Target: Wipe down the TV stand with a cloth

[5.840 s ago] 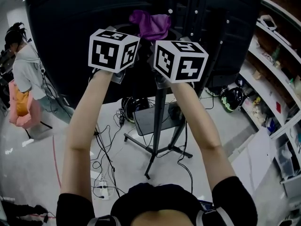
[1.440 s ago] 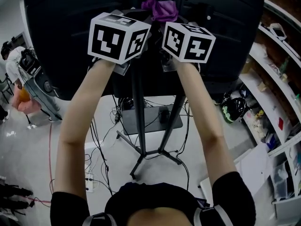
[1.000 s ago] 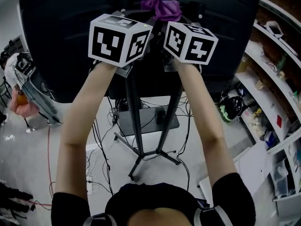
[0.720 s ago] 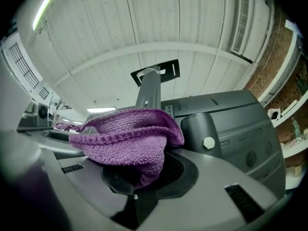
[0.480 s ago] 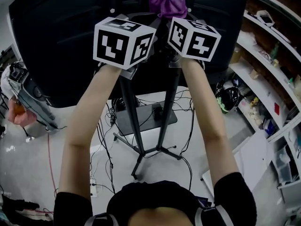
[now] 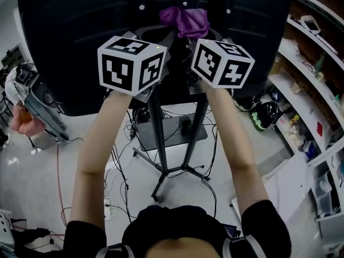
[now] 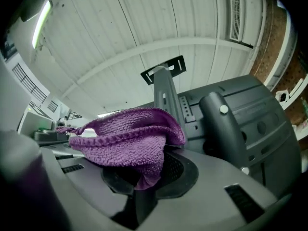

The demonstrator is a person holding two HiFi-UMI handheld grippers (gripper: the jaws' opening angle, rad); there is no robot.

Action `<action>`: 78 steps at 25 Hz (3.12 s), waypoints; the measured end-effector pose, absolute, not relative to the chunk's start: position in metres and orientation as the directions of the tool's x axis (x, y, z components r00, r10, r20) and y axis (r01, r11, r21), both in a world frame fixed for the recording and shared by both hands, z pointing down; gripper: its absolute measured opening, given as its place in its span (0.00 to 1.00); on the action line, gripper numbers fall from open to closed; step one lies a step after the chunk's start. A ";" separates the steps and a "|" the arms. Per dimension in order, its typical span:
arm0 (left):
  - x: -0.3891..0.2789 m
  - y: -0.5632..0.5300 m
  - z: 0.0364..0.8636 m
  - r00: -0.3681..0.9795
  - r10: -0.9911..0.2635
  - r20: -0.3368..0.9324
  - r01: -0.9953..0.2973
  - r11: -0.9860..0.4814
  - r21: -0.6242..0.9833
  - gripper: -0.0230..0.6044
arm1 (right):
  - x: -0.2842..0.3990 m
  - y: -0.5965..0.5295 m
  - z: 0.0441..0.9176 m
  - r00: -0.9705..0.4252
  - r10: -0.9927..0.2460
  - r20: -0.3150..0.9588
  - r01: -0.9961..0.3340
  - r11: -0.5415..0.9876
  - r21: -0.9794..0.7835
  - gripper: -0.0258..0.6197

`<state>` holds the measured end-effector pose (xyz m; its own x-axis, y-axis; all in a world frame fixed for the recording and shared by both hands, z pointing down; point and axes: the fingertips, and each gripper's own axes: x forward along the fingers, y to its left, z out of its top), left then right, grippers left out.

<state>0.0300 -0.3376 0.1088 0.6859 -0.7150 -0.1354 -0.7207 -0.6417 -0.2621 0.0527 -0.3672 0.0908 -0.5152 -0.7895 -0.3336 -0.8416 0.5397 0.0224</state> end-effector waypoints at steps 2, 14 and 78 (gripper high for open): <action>0.020 -0.339 0.114 0.666 -0.735 -0.132 -0.738 -0.621 -0.265 0.05 | 0.037 -0.370 0.102 -0.542 -0.780 -0.312 -0.823 0.568 0.010 0.14; 0.003 -0.354 0.137 0.614 -0.784 -0.091 -0.777 -0.579 -0.246 0.05 | 0.024 -0.401 0.120 -0.532 -0.805 -0.261 -0.836 0.549 0.009 0.14; 0.207 -0.335 0.095 0.785 -0.605 -0.132 -0.613 -0.728 -0.307 0.05 | 0.236 -0.389 0.063 -0.389 -0.834 -0.392 -0.916 0.397 0.063 0.14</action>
<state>0.2067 -0.3347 0.0954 0.7853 -0.6050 -0.1319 -0.6127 -0.7284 -0.3066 0.2362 -0.3893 0.0628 -0.3885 -0.8340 -0.3917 -0.9157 0.3970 0.0629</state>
